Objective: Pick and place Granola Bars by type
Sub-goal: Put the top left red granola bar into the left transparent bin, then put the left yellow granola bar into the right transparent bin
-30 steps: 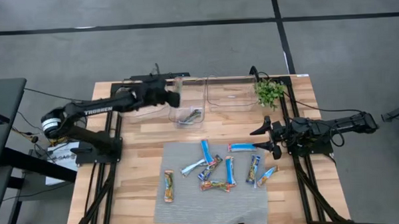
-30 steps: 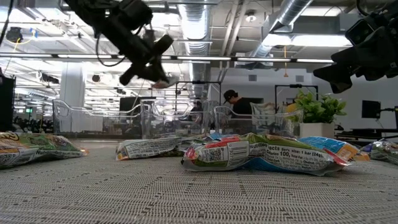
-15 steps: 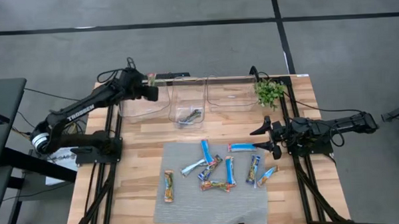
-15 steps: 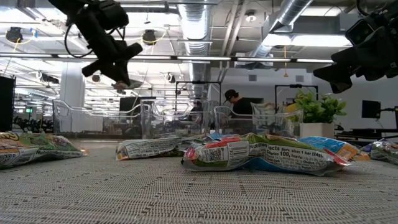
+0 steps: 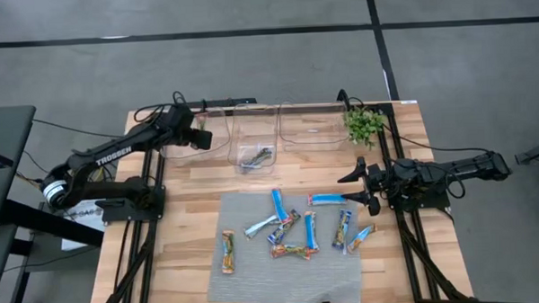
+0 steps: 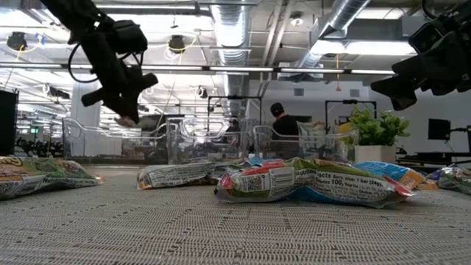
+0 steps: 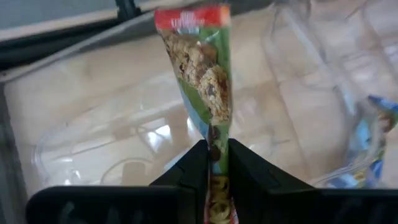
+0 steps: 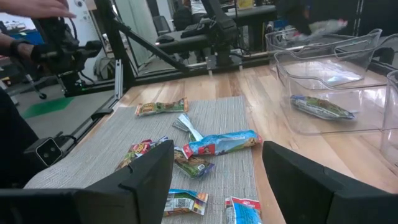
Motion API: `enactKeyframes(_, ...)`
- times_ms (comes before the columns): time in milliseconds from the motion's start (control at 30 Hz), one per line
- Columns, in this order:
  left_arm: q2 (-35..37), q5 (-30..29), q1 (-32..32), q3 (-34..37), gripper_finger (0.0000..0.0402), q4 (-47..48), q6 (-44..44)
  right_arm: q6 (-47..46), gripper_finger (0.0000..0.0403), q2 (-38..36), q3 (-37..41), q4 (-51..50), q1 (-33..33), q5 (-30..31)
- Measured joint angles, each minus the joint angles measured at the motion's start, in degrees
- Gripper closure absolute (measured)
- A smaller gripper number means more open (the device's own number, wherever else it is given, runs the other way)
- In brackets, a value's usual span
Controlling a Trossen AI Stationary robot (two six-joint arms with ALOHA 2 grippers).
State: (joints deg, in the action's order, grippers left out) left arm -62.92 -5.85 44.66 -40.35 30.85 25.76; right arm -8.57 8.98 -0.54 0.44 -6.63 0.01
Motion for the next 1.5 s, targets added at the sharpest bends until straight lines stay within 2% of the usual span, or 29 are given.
enactKeyframes(367,0.0,0.2,0.0,1.9,0.0249,-1.1,-0.3,0.0,0.0163,0.0,0.0,0.0,0.0,0.0)
enactKeyframes(800,3.5,10.0,-1.9,1.9,0.0237,-9.1,-1.6,0.0,0.0163,0.0,0.0,0.0,0.0,0.0)
enactKeyframes(1000,7.4,16.9,-6.8,1.9,0.0237,-16.5,-2.8,0.0,0.0163,0.0,0.0,0.0,0.0,0.0)
enactKeyframes(1200,10.7,23.8,-14.4,1.9,0.0237,-27.9,-2.7,0.0,0.0163,0.0,0.0,0.0,0.0,0.0)
enactKeyframes(1400,11.0,24.6,-21.7,1.9,0.0237,-31.0,0.7,0.0,0.0163,0.0,0.0,0.0,0.0,0.0)
enactKeyframes(1500,10.1,22.8,-26.5,1.9,0.0237,-31.3,4.3,0.0,0.0163,0.0,0.0,0.0,0.0,0.0)
